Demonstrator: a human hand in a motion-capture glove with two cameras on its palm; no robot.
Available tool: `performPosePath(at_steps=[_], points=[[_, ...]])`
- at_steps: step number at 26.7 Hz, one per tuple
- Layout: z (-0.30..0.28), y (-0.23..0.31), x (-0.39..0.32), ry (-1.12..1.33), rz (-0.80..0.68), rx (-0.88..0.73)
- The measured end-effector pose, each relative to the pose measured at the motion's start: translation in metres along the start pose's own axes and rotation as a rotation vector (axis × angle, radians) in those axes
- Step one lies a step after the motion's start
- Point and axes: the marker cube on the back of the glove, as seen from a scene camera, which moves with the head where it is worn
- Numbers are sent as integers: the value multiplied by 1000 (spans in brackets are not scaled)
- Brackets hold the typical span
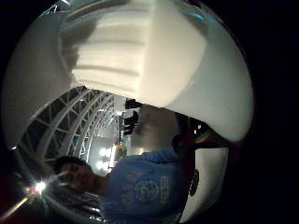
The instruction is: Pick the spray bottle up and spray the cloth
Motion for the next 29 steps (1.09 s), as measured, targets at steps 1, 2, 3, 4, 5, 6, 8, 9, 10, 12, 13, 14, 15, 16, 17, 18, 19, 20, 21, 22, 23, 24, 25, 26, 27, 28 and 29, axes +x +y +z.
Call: performPosePath(at_steps=[1,2,3,4,5,6,8,9,10,12,13,14,15,16,17,18,19,20,21,22,23,24,25,26,27,28,29], points=[[11,0,1,-24,-2,-1],[23,0,2,-44,-4,-5],[33,0,4,-59,-4,-13],[43,0,5,-69,-5,-24],[52,2,7,-75,-7,-38],[61,3,9,-76,-8,-48],[74,3,11,-77,-9,-52],[78,3,12,-79,-8,-52],[80,4,13,-81,-7,-65],[80,17,15,-75,-8,-152],[81,23,16,-69,-11,-196],[84,25,17,-63,-14,-204],[87,22,17,-59,-16,-172],[90,16,18,-57,-17,-126],[92,13,19,-58,-17,-96],[93,14,20,-60,-16,-98],[94,17,21,-63,-16,-119],[94,19,22,-65,-17,-137],[95,19,23,-68,-21,-134],[96,16,24,-70,-27,-114],[95,13,24,-70,-37,-89],[94,11,26,-66,-48,-70],[90,12,27,-57,-60,-61],[86,15,29,-42,-72,-59],[80,19,30,-25,-85,-61],[74,25,31,-6,-96,-61],[65,30,32,13,-107,-58]])
